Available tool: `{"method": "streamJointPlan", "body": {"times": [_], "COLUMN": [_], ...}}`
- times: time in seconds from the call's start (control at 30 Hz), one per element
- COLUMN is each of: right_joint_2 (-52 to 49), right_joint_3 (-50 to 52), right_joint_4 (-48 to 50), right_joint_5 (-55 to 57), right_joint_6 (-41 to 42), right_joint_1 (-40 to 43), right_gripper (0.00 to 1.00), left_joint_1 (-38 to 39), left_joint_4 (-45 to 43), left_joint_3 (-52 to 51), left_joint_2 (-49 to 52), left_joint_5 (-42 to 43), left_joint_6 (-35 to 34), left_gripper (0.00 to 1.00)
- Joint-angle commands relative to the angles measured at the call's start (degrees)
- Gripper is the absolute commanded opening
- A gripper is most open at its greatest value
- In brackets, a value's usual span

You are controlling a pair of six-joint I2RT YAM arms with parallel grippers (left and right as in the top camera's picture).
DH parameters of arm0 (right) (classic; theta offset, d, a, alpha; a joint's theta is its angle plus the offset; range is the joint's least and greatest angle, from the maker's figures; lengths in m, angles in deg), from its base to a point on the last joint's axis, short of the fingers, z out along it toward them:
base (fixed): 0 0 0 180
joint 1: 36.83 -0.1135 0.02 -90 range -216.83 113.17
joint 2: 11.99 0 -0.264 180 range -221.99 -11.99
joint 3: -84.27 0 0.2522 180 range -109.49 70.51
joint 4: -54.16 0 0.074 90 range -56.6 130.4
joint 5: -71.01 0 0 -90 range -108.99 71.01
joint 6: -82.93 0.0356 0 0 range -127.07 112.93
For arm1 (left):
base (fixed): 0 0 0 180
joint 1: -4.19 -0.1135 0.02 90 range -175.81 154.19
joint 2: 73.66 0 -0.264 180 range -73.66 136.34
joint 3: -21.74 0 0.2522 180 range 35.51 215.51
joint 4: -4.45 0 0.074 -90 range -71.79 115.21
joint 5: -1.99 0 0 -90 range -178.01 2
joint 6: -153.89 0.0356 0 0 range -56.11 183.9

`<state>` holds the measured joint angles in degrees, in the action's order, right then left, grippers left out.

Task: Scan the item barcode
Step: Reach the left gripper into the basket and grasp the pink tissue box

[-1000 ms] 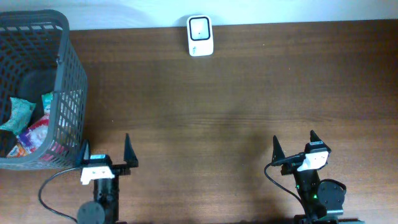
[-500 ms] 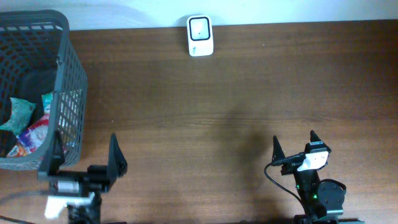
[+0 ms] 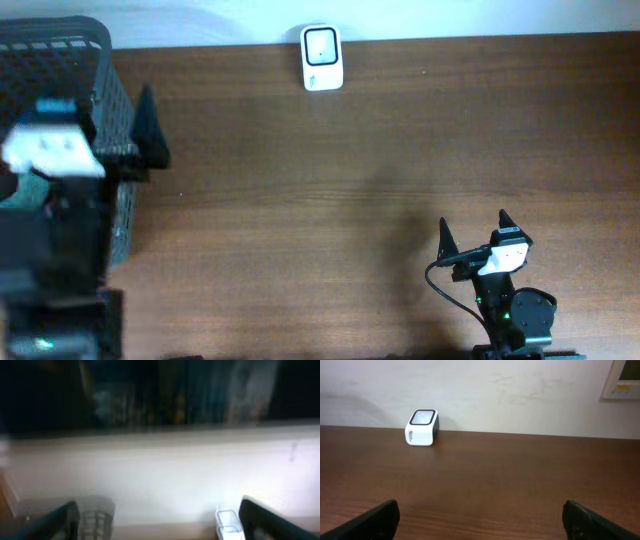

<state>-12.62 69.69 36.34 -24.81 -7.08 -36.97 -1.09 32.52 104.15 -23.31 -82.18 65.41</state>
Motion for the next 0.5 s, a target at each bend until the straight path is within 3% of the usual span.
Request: {"method": "streamJointPlan", "body": {"times": [0.0,0.07,0.13,0.3,0.47], "right_joint_2": [0.42,0.42,0.42,0.42,0.42], "right_joint_3": [0.5,0.5,0.5,0.5,0.5], "right_joint_4": [-0.07,-0.07,-0.07,-0.07,-0.04], "right_joint_5": [0.5,0.5,0.5,0.5,0.5], "right_joint_6": [-0.17,-0.15,-0.15,-0.17,-0.17], "right_joint_1": [0.2,0.2,0.2,0.2,0.2], "right_gripper": [0.99,0.99,0.99,0.99,0.99], "left_joint_1": [-9.66,-17.33,-21.57,-29.68,-31.01], "left_joint_4": [15.06,23.06,26.67,33.59,40.96], "left_joint_3": [21.22,32.17,35.52,35.5,35.5], "left_joint_2": [16.59,27.26,32.22,38.18,44.04], "left_joint_5": [-1.31,-0.87,-0.9,-0.66,-2.14], "left_joint_6": [-0.66,-0.66,-0.63,-0.63,-0.66], "left_gripper": [0.99,0.99,0.99,0.99,0.99]}}
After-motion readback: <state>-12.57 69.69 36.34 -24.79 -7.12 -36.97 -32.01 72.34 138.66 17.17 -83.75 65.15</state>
